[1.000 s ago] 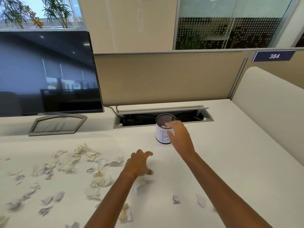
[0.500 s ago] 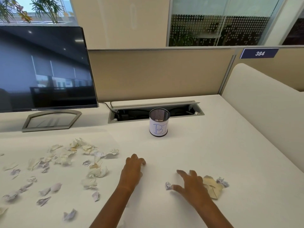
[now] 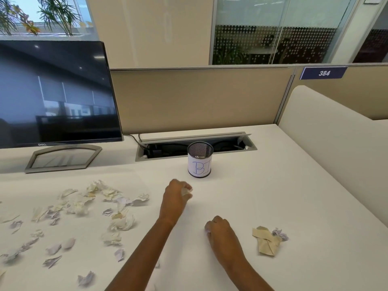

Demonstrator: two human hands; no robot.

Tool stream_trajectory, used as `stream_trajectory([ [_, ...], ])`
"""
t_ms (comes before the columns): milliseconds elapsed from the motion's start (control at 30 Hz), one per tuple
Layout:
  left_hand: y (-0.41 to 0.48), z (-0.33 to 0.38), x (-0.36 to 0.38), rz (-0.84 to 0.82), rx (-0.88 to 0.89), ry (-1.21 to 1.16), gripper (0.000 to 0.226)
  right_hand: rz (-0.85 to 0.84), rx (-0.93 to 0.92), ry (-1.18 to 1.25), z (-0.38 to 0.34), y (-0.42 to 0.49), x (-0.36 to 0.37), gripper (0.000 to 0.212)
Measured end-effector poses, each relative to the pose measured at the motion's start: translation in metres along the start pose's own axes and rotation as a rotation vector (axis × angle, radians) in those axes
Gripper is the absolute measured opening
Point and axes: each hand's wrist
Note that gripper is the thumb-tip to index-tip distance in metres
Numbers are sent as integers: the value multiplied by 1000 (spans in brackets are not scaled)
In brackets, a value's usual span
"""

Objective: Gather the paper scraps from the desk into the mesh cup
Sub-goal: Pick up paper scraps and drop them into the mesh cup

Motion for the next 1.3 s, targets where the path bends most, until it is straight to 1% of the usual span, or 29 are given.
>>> stream_trajectory([
  [100, 24, 26, -6, 78, 62, -84, 19, 28, -5, 91, 7, 15, -9, 28],
  [233, 60, 59, -11, 127, 116, -151, 18, 90, 55, 263, 10, 33, -29, 24],
  [333, 85, 71, -8, 132, 100, -147, 18, 169, 89, 398, 12, 46, -44, 19],
  [400, 100, 73, -5, 95, 83, -106, 23, 223, 93, 456, 14, 54, -54, 16],
  [533, 113, 72, 1, 25, 65, -78, 38, 335, 79, 506, 13, 72, -80, 17],
  [700, 107, 59, 3, 94, 127, -161, 40, 469, 12, 515, -2, 105, -110, 19],
  [800, 97, 50, 7, 161, 118, -216, 41, 508, -17, 548, -15, 128, -120, 19],
  [867, 87, 43, 12, 190, 108, -238, 41, 501, -7, 568, -23, 143, -123, 19],
  [933, 74, 37, 18, 190, 107, -233, 42, 450, 6, 586, -27, 155, -124, 20],
  [1033, 52, 28, 30, 146, 108, -175, 43, 346, 22, 604, -25, 159, -121, 33],
  [1100, 37, 22, 38, 83, 108, -121, 42, 340, 27, 587, -14, 153, -116, 33],
  [1200, 17, 14, 51, -77, 78, 17, 45, 342, 72, 558, 13, 129, -107, 29],
  [1300, 4, 9, 63, -191, -4, 211, 47, 269, 132, 481, 50, 96, -99, 27],
])
Point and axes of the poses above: each hand's wrist, its own y-axis towards the middle knuckle, its own x-axis out of the palm, z = x × y, and after that the axes turned 2 degrees about -z, right-handed
